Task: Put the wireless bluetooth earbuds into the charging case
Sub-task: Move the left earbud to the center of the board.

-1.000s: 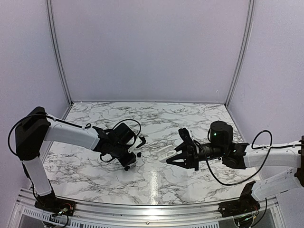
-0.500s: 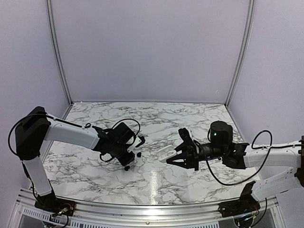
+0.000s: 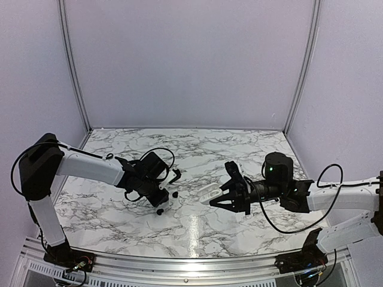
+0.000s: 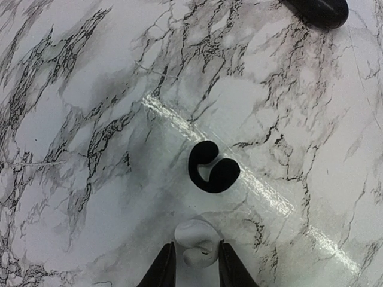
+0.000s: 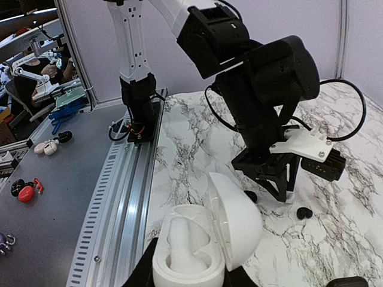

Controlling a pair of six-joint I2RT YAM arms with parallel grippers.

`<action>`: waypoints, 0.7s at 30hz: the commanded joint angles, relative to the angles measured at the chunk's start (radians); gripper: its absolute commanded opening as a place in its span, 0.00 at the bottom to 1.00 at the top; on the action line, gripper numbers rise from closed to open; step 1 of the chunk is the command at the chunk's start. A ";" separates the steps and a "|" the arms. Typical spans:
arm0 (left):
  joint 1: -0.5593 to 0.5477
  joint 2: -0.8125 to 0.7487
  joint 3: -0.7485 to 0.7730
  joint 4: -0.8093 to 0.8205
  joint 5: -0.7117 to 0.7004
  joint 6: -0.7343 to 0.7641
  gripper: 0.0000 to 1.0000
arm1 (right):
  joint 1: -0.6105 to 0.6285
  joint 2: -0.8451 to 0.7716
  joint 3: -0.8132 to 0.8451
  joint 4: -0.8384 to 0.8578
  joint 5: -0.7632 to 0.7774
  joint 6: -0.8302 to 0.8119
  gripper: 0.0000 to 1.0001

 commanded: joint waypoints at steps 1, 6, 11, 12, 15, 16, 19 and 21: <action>0.016 0.034 0.010 -0.023 0.016 0.011 0.28 | 0.008 -0.008 0.017 -0.010 0.011 -0.008 0.00; 0.018 0.036 0.008 -0.024 0.022 0.013 0.31 | 0.008 -0.007 0.014 -0.005 0.012 -0.006 0.00; 0.019 0.027 0.008 -0.023 0.005 0.005 0.31 | 0.008 -0.006 0.013 -0.003 0.007 -0.003 0.00; 0.019 0.017 0.007 -0.021 -0.001 0.002 0.31 | 0.008 -0.009 0.012 -0.004 0.007 -0.003 0.00; 0.019 -0.015 0.002 -0.022 -0.013 -0.001 0.35 | 0.008 -0.011 0.011 -0.004 0.007 -0.002 0.00; 0.019 -0.025 0.000 -0.023 -0.013 -0.001 0.36 | 0.008 -0.011 0.012 -0.003 0.005 -0.003 0.00; 0.019 -0.064 -0.007 -0.019 0.005 -0.001 0.39 | 0.008 -0.011 0.013 -0.002 0.005 -0.001 0.00; 0.017 -0.084 -0.011 -0.017 0.020 0.000 0.39 | 0.007 -0.011 0.011 -0.001 0.005 -0.001 0.00</action>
